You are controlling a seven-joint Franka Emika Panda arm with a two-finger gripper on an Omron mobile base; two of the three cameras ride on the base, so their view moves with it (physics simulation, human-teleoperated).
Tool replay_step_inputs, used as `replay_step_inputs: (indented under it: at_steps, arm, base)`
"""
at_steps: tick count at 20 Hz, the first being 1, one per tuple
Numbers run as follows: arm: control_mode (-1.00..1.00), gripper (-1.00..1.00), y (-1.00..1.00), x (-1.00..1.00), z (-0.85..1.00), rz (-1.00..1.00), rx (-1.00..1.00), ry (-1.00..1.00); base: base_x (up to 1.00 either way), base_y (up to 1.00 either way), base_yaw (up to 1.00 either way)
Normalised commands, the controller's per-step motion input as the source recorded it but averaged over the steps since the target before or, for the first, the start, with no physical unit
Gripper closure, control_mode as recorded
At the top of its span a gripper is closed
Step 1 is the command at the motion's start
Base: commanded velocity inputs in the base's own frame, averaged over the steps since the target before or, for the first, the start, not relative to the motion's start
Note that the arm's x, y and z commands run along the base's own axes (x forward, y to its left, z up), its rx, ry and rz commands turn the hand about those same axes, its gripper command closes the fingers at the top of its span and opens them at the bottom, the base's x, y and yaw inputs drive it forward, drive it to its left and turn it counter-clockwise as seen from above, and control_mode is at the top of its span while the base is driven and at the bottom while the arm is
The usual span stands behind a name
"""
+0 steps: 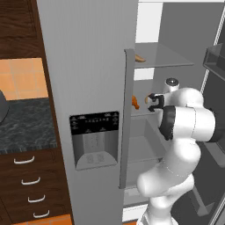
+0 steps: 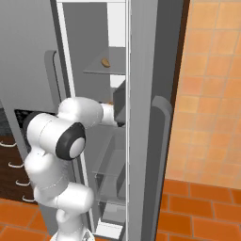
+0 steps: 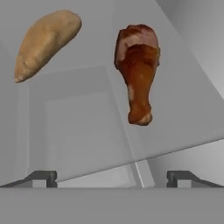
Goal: Place one sweet potato and one chicken drumstick in each tupperware on the nearby counter, to pack two identical lunches.
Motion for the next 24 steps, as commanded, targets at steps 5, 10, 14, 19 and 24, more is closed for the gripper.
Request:
replay_step_inputs:
  at_steps: [5, 10, 14, 19, 24]
  arm:
    - [-1.00, -1.00, -0.29, 0.67, -0.15, 0.00, 0.00, 0.00]
    - [-1.00, -1.00, -0.25, 0.63, -0.13, 0.00, 0.00, 0.00]
    - [-1.00, -1.00, -0.17, 0.61, -0.28, 0.00, 0.00, 0.00]
    - [-1.00, -1.00, -0.05, 0.51, -0.73, 0.00, 0.00, -0.02]
    - [-1.00, 1.00, 0.41, -0.21, -1.00, 0.02, -0.07, 0.00]
  base:
    - [0.00, 0.00, 0.00]
    - [0.00, 0.00, 0.00]
    - [0.00, 0.00, 0.00]
    - [0.00, 0.00, 0.00]
    - [0.00, 0.00, 0.00]
